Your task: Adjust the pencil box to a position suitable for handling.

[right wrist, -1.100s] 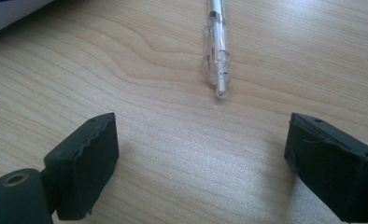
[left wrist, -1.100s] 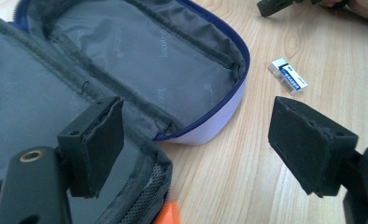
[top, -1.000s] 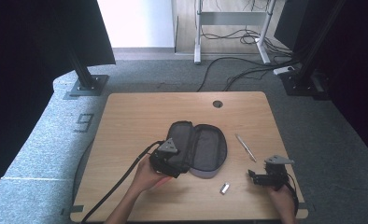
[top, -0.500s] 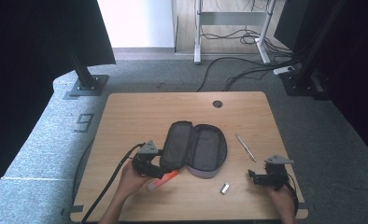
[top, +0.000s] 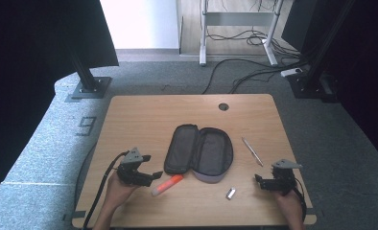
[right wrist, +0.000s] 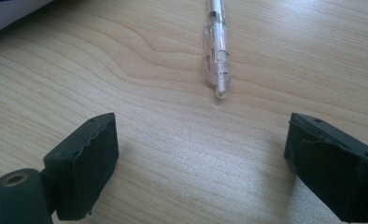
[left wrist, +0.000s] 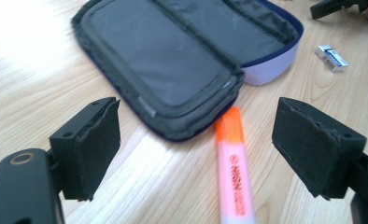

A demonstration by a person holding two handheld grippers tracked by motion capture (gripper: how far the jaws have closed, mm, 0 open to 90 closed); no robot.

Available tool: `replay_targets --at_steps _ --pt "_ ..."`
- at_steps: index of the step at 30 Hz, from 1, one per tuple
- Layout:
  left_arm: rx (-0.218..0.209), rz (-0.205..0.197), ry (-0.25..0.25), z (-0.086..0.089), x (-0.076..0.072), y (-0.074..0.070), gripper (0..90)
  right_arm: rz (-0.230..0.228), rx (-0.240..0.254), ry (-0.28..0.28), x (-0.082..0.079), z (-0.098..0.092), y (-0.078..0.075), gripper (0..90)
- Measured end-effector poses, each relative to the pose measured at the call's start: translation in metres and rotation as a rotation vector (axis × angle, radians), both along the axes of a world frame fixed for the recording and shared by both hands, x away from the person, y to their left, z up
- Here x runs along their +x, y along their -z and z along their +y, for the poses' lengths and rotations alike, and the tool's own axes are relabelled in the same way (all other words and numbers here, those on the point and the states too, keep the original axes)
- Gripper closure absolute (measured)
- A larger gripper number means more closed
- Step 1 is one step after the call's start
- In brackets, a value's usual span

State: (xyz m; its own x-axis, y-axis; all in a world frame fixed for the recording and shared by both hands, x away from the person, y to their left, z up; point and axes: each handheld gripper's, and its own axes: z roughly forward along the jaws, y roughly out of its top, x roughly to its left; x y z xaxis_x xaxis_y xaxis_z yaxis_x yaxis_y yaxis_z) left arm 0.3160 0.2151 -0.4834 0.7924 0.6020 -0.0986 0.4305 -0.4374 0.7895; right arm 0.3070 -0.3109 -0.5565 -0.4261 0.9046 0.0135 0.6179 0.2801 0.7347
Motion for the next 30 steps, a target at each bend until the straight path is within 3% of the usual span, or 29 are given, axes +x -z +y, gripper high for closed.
replay_targets --at_steps 21,30 --pt "0.019 0.026 -0.103 0.039 -0.01 0.038 12.0 0.0 0.0 0.0 0.0 0.0 0.0 9.5" --pt "0.081 0.038 -0.14 0.046 -0.012 0.055 9.9 0.0 0.0 0.0 0.0 0.0 0.0 9.5"
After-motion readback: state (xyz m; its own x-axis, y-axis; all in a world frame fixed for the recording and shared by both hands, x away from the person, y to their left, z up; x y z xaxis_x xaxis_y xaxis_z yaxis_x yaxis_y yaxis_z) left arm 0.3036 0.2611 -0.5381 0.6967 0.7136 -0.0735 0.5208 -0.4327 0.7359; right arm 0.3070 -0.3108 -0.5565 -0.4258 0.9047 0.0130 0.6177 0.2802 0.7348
